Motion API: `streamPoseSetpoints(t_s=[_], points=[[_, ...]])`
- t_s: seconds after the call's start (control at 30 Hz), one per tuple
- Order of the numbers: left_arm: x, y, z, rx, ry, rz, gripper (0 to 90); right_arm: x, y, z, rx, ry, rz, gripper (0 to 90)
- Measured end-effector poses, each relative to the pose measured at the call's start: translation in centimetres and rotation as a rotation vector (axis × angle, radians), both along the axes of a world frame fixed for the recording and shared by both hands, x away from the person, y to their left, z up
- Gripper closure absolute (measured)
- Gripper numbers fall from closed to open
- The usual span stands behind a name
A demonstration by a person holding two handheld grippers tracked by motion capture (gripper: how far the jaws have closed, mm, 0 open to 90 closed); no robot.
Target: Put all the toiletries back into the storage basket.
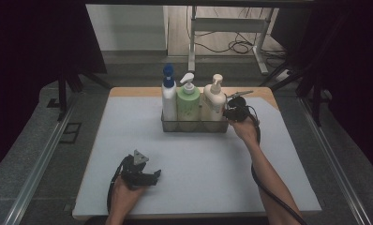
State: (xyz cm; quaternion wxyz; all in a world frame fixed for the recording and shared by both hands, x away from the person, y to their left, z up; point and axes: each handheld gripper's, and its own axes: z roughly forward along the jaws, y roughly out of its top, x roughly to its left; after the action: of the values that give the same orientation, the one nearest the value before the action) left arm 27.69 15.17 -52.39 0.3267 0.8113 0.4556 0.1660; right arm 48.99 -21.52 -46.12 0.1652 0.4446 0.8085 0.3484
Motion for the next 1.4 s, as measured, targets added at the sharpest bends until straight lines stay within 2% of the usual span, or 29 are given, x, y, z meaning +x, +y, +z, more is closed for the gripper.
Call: streamPoseSetpoints(t_s=[0.63, 1.03, 1.4], points=[[0.0, 0.0, 0.0, 0.0, 0.0, 0.0, 11.7, -0.1, 0.7, -0.3, 0.0, 0.01, 0.02, 89.3], [0.0, 0.0, 0.0, 0.0, 0.0, 0.0, 11.7, 0.5, 1.3, -0.1, -0.006, 0.018, 0.018, 88.6], [0.0, 0.0, 0.0, 0.003, 0.0, -0.001, 11.7, 0.3, 2.3, -0.4, -0.008, 0.026, 0.044, 88.4]])
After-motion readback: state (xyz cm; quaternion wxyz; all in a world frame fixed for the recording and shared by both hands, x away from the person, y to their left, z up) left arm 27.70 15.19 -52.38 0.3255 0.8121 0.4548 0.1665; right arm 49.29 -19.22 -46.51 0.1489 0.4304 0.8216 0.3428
